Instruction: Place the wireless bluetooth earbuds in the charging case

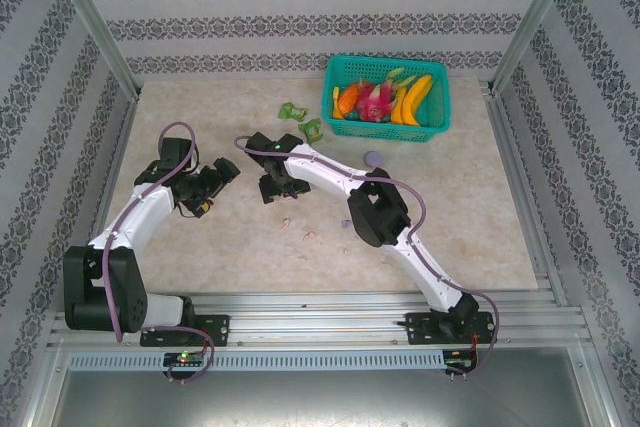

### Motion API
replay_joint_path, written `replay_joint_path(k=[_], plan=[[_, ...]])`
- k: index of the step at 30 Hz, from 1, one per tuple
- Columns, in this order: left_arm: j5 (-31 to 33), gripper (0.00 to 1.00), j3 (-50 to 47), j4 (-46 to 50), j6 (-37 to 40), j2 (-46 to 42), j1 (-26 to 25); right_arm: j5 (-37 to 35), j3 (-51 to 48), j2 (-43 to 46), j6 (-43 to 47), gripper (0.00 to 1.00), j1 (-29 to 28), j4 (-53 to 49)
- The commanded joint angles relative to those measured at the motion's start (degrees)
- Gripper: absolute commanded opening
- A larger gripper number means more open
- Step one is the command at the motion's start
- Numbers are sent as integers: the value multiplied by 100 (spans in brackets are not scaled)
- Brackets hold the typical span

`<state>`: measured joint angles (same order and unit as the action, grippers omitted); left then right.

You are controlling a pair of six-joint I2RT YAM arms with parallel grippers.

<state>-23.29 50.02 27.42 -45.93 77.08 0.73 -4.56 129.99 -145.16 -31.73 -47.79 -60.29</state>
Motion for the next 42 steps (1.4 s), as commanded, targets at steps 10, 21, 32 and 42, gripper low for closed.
replay_joint_path(k=[10, 21, 32, 42], plan=[[79, 100, -72, -81, -74, -128, -73, -285, -148, -135, -5, 71, 147, -28], [94, 100, -69, -62, -92, -126, -98, -291, -290, -103, -10, 67, 261, 74], [152, 100, -86, -77, -135, -151, -160, -286, -427, -17, 18, 56, 268, 165], [-124, 100, -651, -831, -65, -344, -205, -281, -728, 350, -76, 51, 274, 377]])
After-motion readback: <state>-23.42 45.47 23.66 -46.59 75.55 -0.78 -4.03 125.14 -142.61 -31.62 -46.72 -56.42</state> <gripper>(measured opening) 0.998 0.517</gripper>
